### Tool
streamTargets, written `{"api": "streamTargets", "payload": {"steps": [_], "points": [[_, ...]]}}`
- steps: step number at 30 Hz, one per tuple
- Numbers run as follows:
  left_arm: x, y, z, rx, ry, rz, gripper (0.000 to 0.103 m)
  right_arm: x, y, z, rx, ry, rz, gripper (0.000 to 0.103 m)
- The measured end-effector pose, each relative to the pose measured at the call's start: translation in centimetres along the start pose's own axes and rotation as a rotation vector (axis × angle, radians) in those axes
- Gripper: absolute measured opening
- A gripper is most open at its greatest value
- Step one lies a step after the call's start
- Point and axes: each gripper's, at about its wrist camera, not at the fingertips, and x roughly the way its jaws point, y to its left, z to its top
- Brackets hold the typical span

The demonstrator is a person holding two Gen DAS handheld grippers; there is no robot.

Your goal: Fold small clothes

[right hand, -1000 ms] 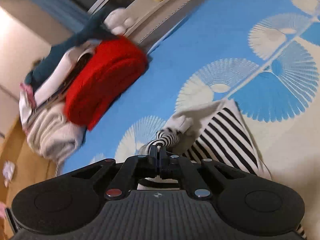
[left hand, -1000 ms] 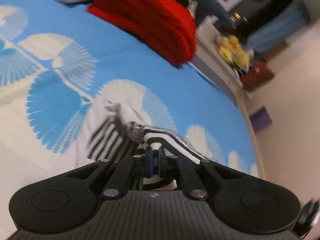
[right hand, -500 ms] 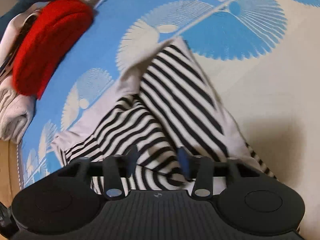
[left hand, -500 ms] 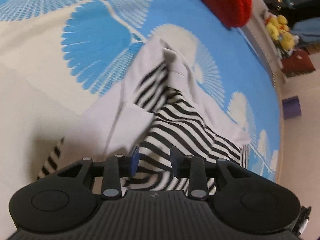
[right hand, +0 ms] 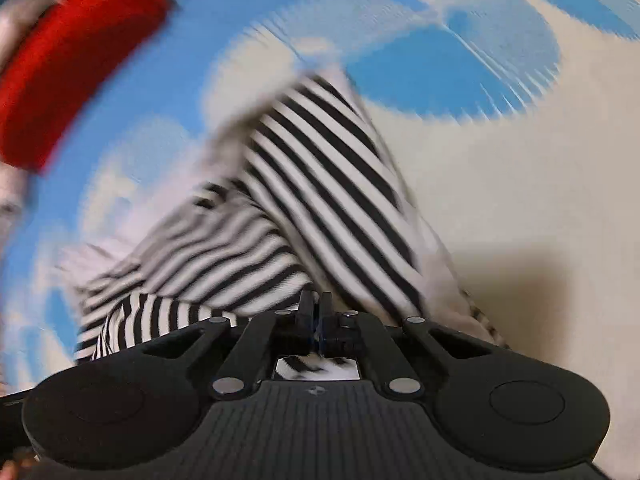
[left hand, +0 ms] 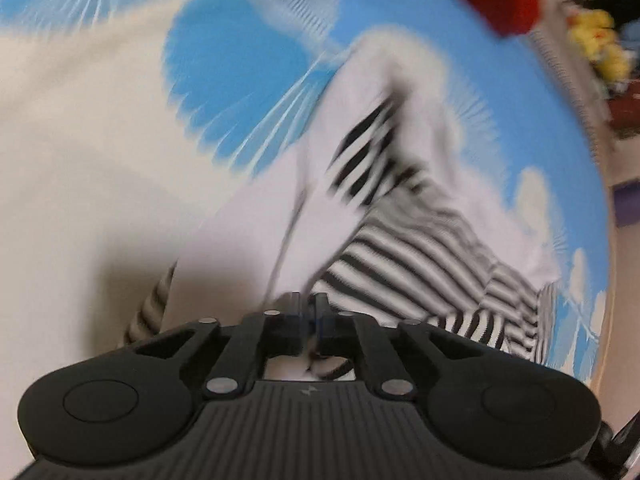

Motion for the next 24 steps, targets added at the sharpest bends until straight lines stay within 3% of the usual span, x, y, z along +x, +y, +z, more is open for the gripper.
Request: {"api": "streamTargets", "payload": {"steps": [1, 3, 5, 7, 8, 9, 11, 13, 14, 16, 18, 19, 21, 22, 24], "points": [[-0.7, 0.0, 0.2, -0.002, -0.041, 0.017, 0.011, 0.0, 0.0, -0.1, 0.006, -0.01, -0.018, 0.007], [-3.3, -1.7, 0.4, 0.118, -0.19, 0.067, 0.011, -1.3, 0.4, 0.2, -0.004, -0.08, -0.03, 0.007], [-5.2, -3.4, 0.3, 0.23, -0.295, 0.007, 0.011, -3.8, 1.5, 0.4, -0.067, -0.222, -0.003, 0.019], [-5.1, -4.3, -0.2, 0.289, -0.269, -0.119, 0.011, -5.7, 2.8, 0.4, -0.149, -0.342, 0.072, 0.027], [-4.2, -4.6, -0.5, 0.304, -0.219, -0.168, 0.011, -6.0, 3.4, 0.3, -0.183, -0.353, 0.127, 0.028], [-3.2, -4.6, -0.8, 0.305, -0.172, -0.173, 0.011, -5.6, 3.7, 0.1, -0.202, -0.322, 0.188, 0.028], [-0.3, -4.1, -1.2, 0.293, -0.077, -0.082, 0.011, -2.9, 3.7, -0.1, -0.183, -0.153, 0.233, 0.028], [2.0, -3.1, -1.5, 0.295, -0.009, 0.045, 0.005, 0.9, 2.9, -0.5, -0.163, 0.028, 0.084, 0.028], [1.8, -2.7, -1.3, 0.283, -0.027, 0.045, 0.005, 2.1, 2.2, -0.7, -0.143, 0.073, 0.013, 0.024], [0.2, -3.6, -1.2, 0.319, -0.088, 0.013, 0.006, 1.9, 1.4, -0.5, -0.085, 0.044, 0.044, 0.026], [-1.2, -4.6, -1.5, 0.395, -0.175, -0.023, 0.008, 0.4, 2.0, -0.1, -0.123, -0.035, 0.098, 0.028], [-1.1, -4.7, -1.7, 0.426, -0.182, -0.031, 0.008, 0.2, 2.0, 0.0, -0.144, -0.066, 0.14, 0.029], [0.6, -4.2, -2.3, 0.459, -0.092, 0.002, 0.011, 1.9, 1.0, -0.7, -0.156, 0.011, 0.079, 0.027], [1.6, -3.7, -2.5, 0.472, -0.019, 0.041, 0.01, 2.4, -0.2, -1.3, -0.123, 0.033, 0.051, 0.016], [0.0, -3.6, -2.8, 0.473, -0.059, 0.067, 0.011, 0.3, -1.6, -1.4, -0.047, 0.001, 0.077, 0.017]]}}
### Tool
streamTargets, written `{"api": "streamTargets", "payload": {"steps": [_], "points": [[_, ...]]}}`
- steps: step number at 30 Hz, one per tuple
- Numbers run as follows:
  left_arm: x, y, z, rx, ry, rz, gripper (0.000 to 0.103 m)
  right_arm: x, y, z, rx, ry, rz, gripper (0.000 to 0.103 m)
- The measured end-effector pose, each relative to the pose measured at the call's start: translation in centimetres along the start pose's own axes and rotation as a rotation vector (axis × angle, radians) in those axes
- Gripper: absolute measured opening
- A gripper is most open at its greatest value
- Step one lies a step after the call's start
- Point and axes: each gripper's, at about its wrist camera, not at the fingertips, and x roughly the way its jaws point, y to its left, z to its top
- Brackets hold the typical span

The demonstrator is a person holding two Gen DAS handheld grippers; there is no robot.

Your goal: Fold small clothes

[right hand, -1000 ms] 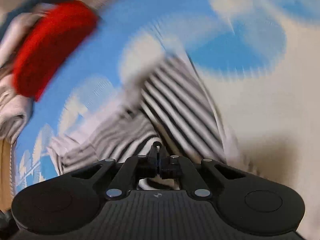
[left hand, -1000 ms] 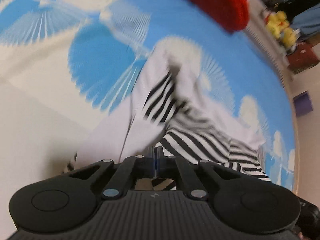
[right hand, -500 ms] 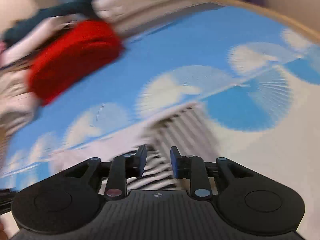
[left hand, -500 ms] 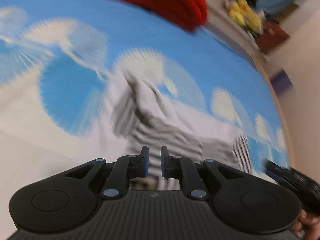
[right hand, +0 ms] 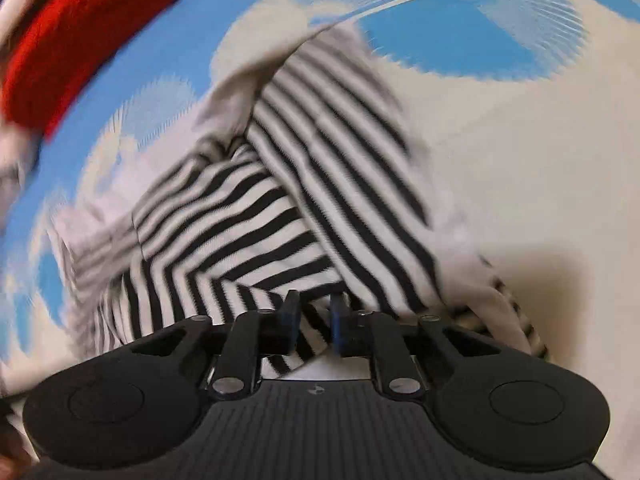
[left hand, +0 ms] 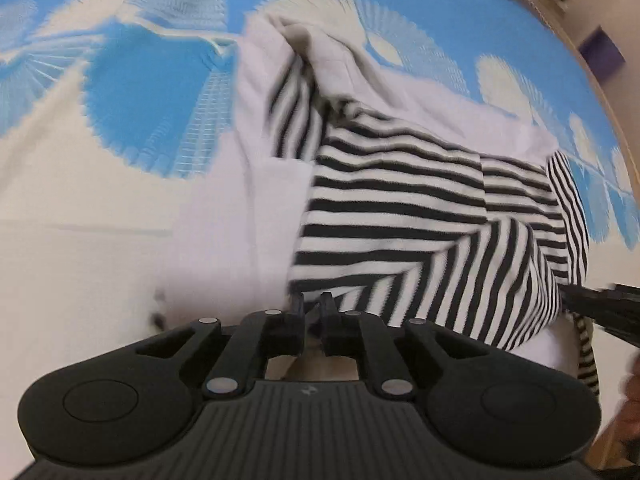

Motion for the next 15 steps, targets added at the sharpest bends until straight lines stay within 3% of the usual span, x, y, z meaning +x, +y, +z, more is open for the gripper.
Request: {"api": "streamTargets", "payload": {"steps": [1, 4, 8, 9, 11, 15], "points": [[-2.0, -0.3, -0.1, 0.029, -0.055, 0.0, 0.011, -1.8, 0.2, 0.0, -0.012, -0.033, 0.009, 0.023], [-9.1, -0.7, -0.8, 0.068, -0.233, -0.029, 0.013, -9.5, 1.3, 0.1, -0.104, -0.213, 0.042, 0.029], [-16.7, -0.6, -3.7, 0.075, -0.369, -0.067, 0.017, -18.9, 1.7, -1.7, -0.216, -0.402, 0.112, 0.044], [-18.4, -0.4, -5.2, 0.086, -0.399, -0.083, 0.024, -20.9, 1.2, -2.9, -0.236, -0.442, 0.121, 0.046], [-20.9, 0.2, -8.8, 0.103, -0.452, -0.101, 0.034, -23.4, -0.6, -5.6, -0.25, -0.484, 0.143, 0.048], [-21.5, 2.0, -17.1, 0.107, -0.478, -0.098, 0.034, -22.9, -4.8, -10.2, -0.233, -0.46, 0.137, 0.048]]}}
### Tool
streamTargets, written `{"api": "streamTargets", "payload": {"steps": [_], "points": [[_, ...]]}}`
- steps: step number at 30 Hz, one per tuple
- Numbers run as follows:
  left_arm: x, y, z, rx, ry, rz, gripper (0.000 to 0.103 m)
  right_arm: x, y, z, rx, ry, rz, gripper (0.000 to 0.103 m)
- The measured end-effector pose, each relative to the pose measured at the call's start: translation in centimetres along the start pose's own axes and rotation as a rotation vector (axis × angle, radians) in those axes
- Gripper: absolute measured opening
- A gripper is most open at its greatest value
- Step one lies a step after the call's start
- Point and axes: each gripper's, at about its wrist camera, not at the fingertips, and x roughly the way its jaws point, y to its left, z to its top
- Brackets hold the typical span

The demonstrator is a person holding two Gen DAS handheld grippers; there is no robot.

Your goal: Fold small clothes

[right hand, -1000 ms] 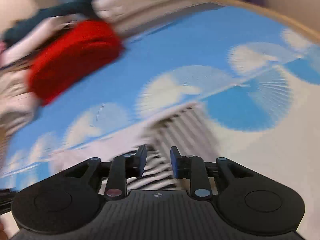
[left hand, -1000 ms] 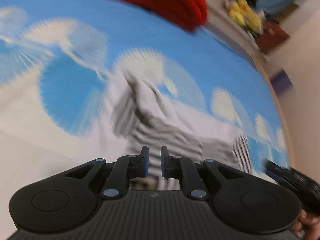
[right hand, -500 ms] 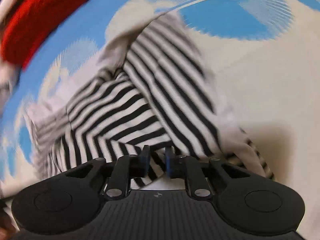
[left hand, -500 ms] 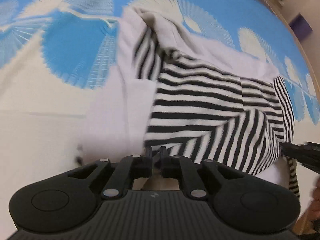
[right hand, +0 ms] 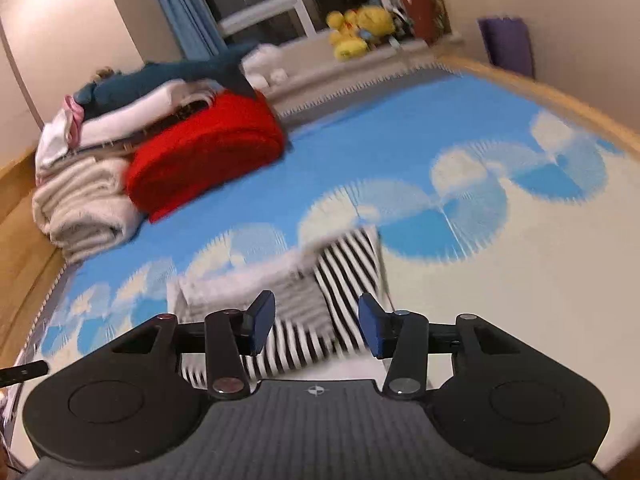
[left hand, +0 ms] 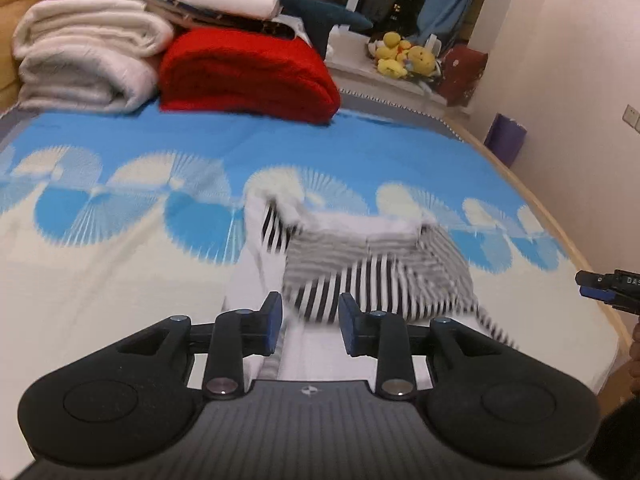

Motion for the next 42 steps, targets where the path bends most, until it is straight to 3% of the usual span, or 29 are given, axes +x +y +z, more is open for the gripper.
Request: {"api": "streamTargets", "payload": {"steps": [4, 6, 8, 9, 10, 12, 15, 18, 24, 31, 33, 35, 36, 37, 40, 42], "points": [[1.9, 2.3, -8.0, -0.106, 0.094, 0.058, 0.034, 0.5, -2.7, -7.0, 0.017, 0.051, -0.091, 0.048], [3.7, 3.3, -10.0, -0.196, 0.227, 0.123, 0.034, 1.8, -3.9, -9.0, 0.047, 0.15, -0.148, 0.049], [4.7, 4.0, -10.4, -0.275, 0.276, 0.058, 0.04, 2.5, -4.6, -9.6, 0.075, 0.213, -0.121, 0.048], [5.0, 4.1, -10.3, -0.296, 0.278, 0.032, 0.048, 2.8, -4.9, -9.7, 0.074, 0.225, -0.113, 0.048], [5.2, 4.3, -10.2, -0.308, 0.274, 0.034, 0.056, 3.0, -4.9, -9.8, 0.065, 0.224, -0.122, 0.05], [5.9, 4.4, -10.4, -0.314, 0.294, 0.047, 0.06, 3.8, -4.8, -10.1, 0.053, 0.252, -0.148, 0.055], [7.5, 5.0, -11.1, -0.379, 0.373, 0.044, 0.06, 5.2, -5.4, -11.3, 0.115, 0.335, -0.144, 0.055], [8.4, 5.3, -11.5, -0.402, 0.399, 0.052, 0.06, 6.3, -5.3, -12.0, 0.14, 0.385, -0.171, 0.055], [9.9, 5.1, -12.6, -0.396, 0.443, 0.078, 0.06, 6.6, -5.5, -13.6, 0.144, 0.427, -0.216, 0.055], [10.0, 4.2, -13.0, -0.335, 0.439, 0.104, 0.058, 6.7, -5.3, -14.2, 0.131, 0.435, -0.218, 0.054], [10.0, 3.9, -13.0, -0.318, 0.441, 0.101, 0.049, 6.6, -5.3, -14.2, 0.131, 0.433, -0.22, 0.052], [9.9, 3.9, -13.0, -0.316, 0.446, 0.086, 0.031, 6.5, -5.2, -14.1, 0.131, 0.429, -0.214, 0.046], [9.8, 3.8, -13.0, -0.315, 0.446, 0.078, 0.017, 6.5, -5.2, -14.1, 0.131, 0.428, -0.207, 0.044], [9.7, 3.8, -12.9, -0.311, 0.441, 0.069, 0.012, 6.4, -5.2, -14.0, 0.132, 0.426, -0.199, 0.039], [8.7, 3.4, -12.4, -0.29, 0.411, 0.062, 0.01, 6.1, -5.2, -13.9, 0.13, 0.417, -0.178, 0.017], [7.7, 3.3, -12.1, -0.289, 0.388, 0.058, 0.01, 5.7, -5.3, -13.6, 0.139, 0.396, -0.156, 0.015]]}}
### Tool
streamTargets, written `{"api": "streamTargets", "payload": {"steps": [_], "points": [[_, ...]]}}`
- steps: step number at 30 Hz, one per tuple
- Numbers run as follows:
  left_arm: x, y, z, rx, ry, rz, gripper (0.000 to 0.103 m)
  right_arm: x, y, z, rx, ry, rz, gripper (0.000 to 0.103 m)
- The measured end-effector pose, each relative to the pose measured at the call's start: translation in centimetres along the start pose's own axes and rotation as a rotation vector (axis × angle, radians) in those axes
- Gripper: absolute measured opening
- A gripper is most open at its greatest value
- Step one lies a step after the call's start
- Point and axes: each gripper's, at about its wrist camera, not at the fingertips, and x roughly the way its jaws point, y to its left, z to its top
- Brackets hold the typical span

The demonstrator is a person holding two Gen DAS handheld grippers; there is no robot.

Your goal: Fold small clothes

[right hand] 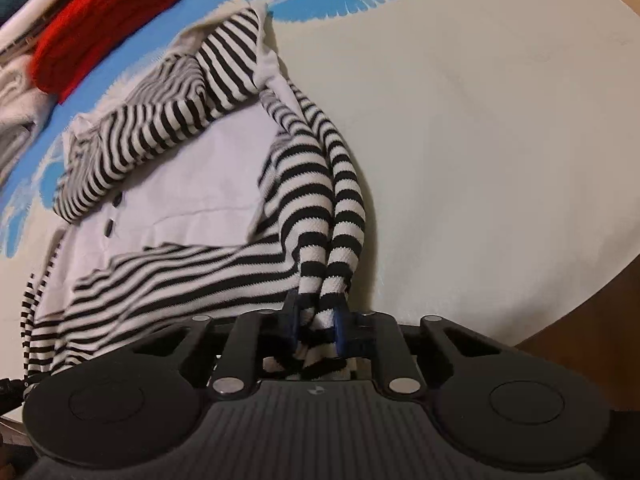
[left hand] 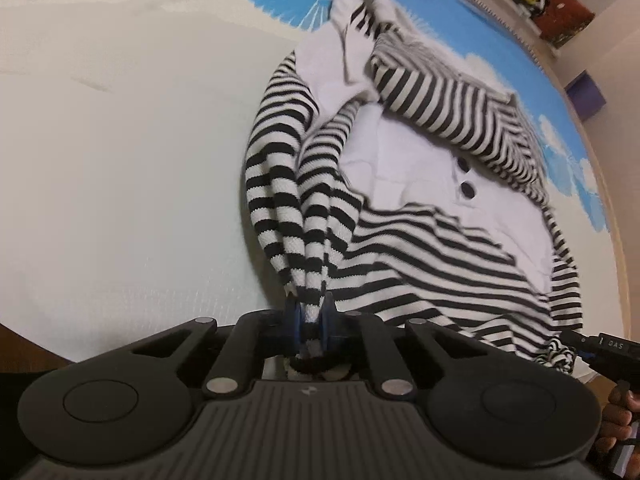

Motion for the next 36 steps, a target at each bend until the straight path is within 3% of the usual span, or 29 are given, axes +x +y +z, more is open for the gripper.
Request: {"api": "streamTargets", "payload": {"steps": [3, 8, 13, 15, 17, 18, 20, 24, 27, 36], "points": [[-0.3, 0.5, -0.1, -0.02, 0.002, 0.005, 0.011, -0.4, 0.0, 0.0, -0.002, -0.005, 0.028, 0.016], [1.5, 0.9, -0.1, -0.022, 0.071, 0.012, 0.02, 0.9, -0.2, -0.1, -0.009, 0.06, -0.022, 0.03], [1.9, 1.1, -0.2, -0.029, 0.077, 0.026, 0.026, 1.1, 0.1, -0.2, -0.016, 0.063, -0.039, 0.03], [1.9, 1.1, -0.2, -0.03, 0.075, 0.029, 0.026, 1.1, 0.2, -0.2, -0.022, 0.062, -0.041, 0.03], [1.8, 1.1, -0.3, -0.02, 0.066, 0.036, 0.02, 1.1, 0.4, -0.3, -0.038, 0.059, -0.036, 0.019], [1.6, 1.0, -0.2, -0.016, 0.056, 0.035, 0.011, 0.9, 0.5, -0.3, -0.042, 0.052, -0.028, 0.016], [1.0, 0.7, -0.2, -0.001, 0.033, 0.034, 0.01, 0.4, 0.4, -0.2, -0.04, 0.028, -0.013, 0.014], [1.1, 0.6, -0.4, 0.012, 0.034, 0.042, 0.011, 0.4, 0.1, -0.1, -0.013, 0.029, -0.013, 0.015], [1.6, 0.9, -0.3, -0.006, 0.056, 0.037, 0.015, 0.9, 0.1, -0.2, -0.019, 0.057, -0.035, 0.023], [1.8, 0.8, -0.3, -0.002, 0.061, 0.048, 0.017, 1.1, 0.4, -0.3, -0.033, 0.057, -0.052, 0.023]]}}
